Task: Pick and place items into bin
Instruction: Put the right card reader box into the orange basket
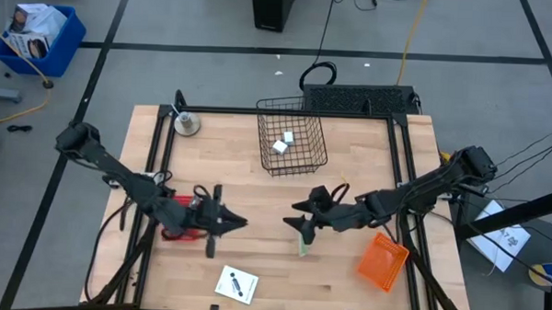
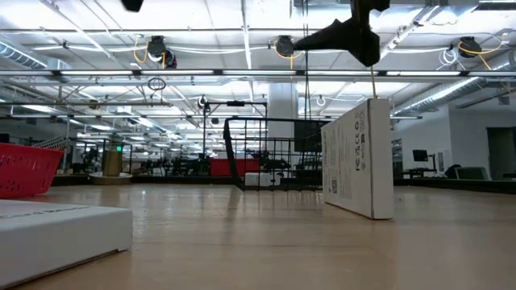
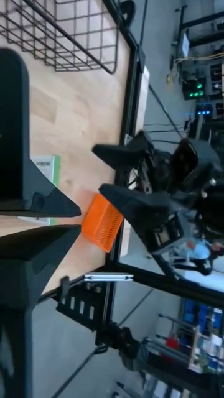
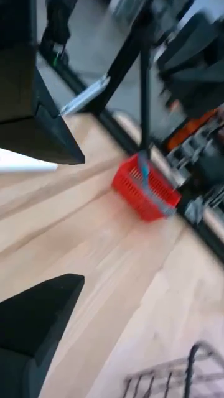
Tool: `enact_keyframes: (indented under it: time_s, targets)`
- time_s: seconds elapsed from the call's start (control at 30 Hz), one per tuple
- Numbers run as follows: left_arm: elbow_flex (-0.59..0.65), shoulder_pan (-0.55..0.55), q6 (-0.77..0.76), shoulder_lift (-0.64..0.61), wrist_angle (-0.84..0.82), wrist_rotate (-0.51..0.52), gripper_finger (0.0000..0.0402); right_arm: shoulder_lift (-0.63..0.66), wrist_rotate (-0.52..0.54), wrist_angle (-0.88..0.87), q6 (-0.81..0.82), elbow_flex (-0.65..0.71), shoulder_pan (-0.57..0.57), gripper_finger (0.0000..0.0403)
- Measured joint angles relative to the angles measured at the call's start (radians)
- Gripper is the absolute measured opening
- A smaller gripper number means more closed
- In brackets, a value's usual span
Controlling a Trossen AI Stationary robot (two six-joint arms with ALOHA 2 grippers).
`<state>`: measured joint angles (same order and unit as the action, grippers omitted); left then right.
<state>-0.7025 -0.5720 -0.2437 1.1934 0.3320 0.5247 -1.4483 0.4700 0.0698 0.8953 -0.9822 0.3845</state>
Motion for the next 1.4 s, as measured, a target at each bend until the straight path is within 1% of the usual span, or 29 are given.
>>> enact_keyframes:
  time_s: [0.13, 0.3, 0.33, 0.47, 0.57, 0.67, 0.77, 0.87, 0.93, 1.17, 1.3, 1.4]
  targets:
    - [0.08, 0.0, -0.003, -0.056, 0.037, 0.0, 0.0035, -0.007, -0.002, -0.194, 0.069, -0.09, -0.007, 0.0291]
    - [0.104, 0.0, -0.003, -0.069, 0.038, -0.001, 0.0035, -0.064, -0.007, -0.455, 0.18, -0.22, -0.007, 0.0291]
    - [0.105, 0.0, -0.003, -0.068, 0.037, -0.007, 0.0035, -0.084, -0.025, -0.5, 0.198, -0.246, -0.009, 0.0291]
    - [0.104, -0.002, -0.002, -0.068, 0.039, -0.043, 0.0035, -0.167, -0.149, -0.651, 0.294, -0.351, -0.029, 0.029]
    - [0.104, -0.012, 0.012, -0.068, 0.037, -0.053, 0.0035, -0.236, -0.272, -0.759, 0.367, -0.407, -0.044, 0.029]
    - [0.104, -0.027, 0.034, -0.068, 0.036, -0.054, 0.0035, -0.281, -0.399, -0.838, 0.425, -0.433, -0.057, 0.029]
    - [0.104, -0.042, 0.053, -0.068, 0.02, -0.055, 0.0035, -0.291, -0.475, -0.897, 0.461, -0.434, -0.066, 0.029]
    - [0.104, -0.06, 0.058, -0.068, 0.014, -0.056, 0.0035, -0.29, -0.482, -0.93, 0.472, -0.434, -0.068, 0.029]
    - [0.104, -0.066, 0.059, -0.068, 0.007, -0.056, 0.0035, -0.29, -0.501, -0.918, 0.467, -0.434, -0.07, 0.029]
    - [0.104, -0.066, 0.066, -0.068, 0.0, -0.056, 0.0035, -0.29, -0.491, -0.888, 0.449, -0.434, -0.071, 0.029]
    - [0.104, -0.066, 0.065, -0.068, 0.0, -0.056, 0.0035, -0.29, -0.467, -0.884, 0.452, -0.434, -0.071, 0.029]
    - [0.103, -0.066, 0.064, -0.068, -0.009, -0.056, 0.0035, -0.29, -0.42, -0.884, 0.446, -0.434, -0.07, 0.029]
